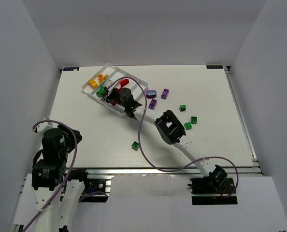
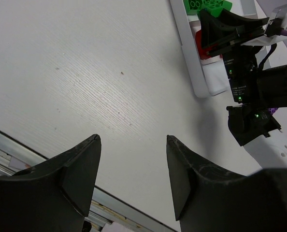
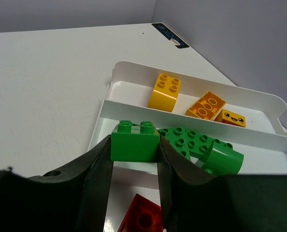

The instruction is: Sort the legos into containers by color

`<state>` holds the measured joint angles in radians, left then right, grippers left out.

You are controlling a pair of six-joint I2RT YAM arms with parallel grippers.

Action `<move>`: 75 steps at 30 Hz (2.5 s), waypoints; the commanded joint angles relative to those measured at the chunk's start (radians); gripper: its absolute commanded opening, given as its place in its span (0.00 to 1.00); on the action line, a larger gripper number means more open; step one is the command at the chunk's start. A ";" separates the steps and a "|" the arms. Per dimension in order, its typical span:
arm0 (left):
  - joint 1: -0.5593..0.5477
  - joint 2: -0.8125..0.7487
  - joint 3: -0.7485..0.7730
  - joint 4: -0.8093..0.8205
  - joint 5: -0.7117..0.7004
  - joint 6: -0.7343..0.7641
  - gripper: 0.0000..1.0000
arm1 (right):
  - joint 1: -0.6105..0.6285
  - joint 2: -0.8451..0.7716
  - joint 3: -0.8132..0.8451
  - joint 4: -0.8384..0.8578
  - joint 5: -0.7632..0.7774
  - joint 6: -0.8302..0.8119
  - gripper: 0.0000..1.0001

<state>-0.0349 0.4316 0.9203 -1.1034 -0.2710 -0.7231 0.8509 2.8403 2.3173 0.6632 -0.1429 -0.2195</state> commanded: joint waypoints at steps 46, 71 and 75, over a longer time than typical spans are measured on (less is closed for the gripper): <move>0.000 0.430 -0.059 0.543 0.236 0.089 0.42 | -0.163 -0.450 -0.269 -0.203 -0.510 0.094 0.00; -0.244 1.610 0.867 0.320 -0.272 0.021 0.68 | -0.515 -0.975 -0.756 -0.657 -0.774 0.012 0.40; -0.243 1.651 0.894 0.321 -0.292 0.016 0.67 | -0.555 -1.001 -0.795 -0.662 -0.791 0.006 0.41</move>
<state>-0.2806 2.1010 1.7645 -0.7540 -0.4992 -0.6930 0.3191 1.9018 1.5421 0.0189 -0.8787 -0.1940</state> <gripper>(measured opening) 0.676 0.399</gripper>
